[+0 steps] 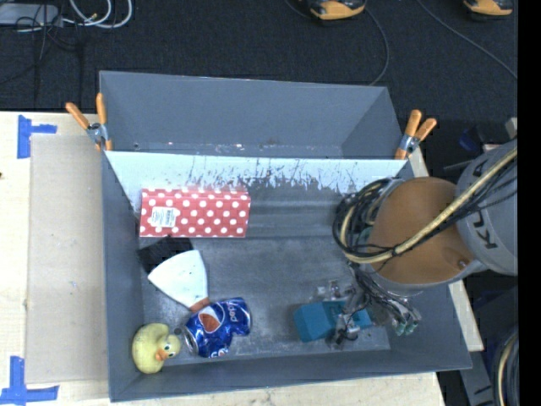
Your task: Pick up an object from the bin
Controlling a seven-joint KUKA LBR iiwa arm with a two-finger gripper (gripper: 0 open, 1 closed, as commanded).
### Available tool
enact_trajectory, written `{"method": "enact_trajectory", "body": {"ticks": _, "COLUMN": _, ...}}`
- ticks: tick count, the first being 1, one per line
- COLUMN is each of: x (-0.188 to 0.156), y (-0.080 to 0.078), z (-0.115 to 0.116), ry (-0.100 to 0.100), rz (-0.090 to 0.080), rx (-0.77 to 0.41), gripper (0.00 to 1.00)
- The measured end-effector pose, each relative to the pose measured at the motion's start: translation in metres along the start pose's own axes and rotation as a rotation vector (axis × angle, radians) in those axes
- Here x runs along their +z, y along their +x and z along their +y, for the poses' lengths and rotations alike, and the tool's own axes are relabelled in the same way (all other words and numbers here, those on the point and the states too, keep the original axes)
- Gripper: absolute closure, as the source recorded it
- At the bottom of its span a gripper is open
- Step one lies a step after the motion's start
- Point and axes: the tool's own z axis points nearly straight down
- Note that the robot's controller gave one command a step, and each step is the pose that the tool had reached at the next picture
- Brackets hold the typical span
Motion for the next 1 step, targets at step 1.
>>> {"method": "enact_trajectory", "body": {"ticks": 1, "x": -0.0131, "y": -0.0002, "z": 0.0003, "ry": 0.0, "rz": -0.001, "rx": -0.001, "gripper": 1.0}}
